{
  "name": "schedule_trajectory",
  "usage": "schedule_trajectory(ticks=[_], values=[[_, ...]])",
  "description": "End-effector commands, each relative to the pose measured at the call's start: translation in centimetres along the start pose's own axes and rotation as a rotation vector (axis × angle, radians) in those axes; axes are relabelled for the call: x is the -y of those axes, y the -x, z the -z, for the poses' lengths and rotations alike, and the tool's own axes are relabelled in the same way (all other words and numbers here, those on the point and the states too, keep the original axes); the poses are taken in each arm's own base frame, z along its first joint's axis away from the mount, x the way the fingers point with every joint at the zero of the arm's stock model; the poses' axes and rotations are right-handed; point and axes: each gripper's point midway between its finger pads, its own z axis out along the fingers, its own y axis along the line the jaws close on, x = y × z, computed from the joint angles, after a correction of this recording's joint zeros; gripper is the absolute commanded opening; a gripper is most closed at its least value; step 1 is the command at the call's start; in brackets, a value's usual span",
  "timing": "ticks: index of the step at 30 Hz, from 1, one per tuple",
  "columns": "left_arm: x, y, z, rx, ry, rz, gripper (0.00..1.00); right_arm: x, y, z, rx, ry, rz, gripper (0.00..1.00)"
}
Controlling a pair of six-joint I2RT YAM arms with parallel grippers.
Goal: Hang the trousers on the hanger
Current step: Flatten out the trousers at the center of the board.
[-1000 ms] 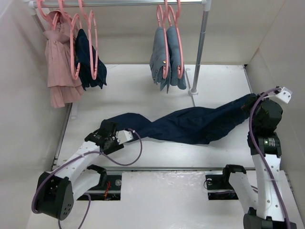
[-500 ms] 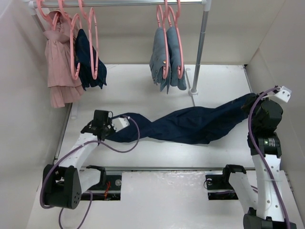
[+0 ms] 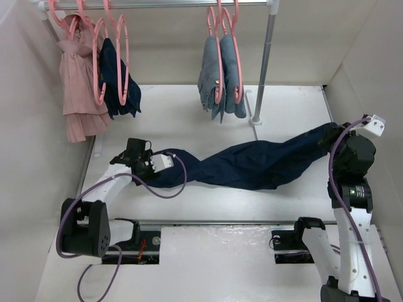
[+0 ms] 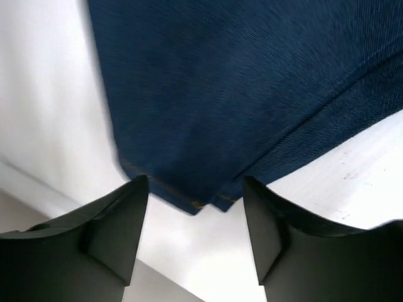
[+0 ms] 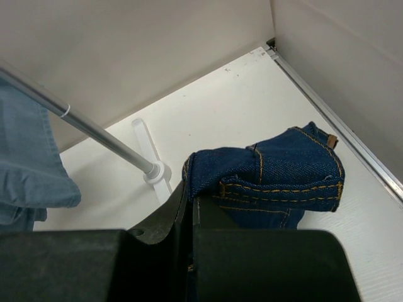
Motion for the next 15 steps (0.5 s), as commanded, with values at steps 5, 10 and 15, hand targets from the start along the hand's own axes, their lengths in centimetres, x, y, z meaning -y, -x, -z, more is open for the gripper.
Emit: schedule_trajectory(ticks=[5, 10, 15], values=[[-3.3, 0.1, -2.5, -0.054, 0.069, 0.05, 0.38, -1.3, 1.5, 1.0, 0.063, 0.081, -0.006, 0.0], [-3.7, -0.5, -3.0, -0.098, 0.076, 0.051, 0.0, -0.7, 1.8, 1.8, 0.08, 0.059, 0.015, 0.0], [-4.0, 0.6, -1.4, -0.064, 0.036, 0.05, 0.0, -0.4, 1.8, 2.0, 0.082, 0.049, 0.036, 0.0]])
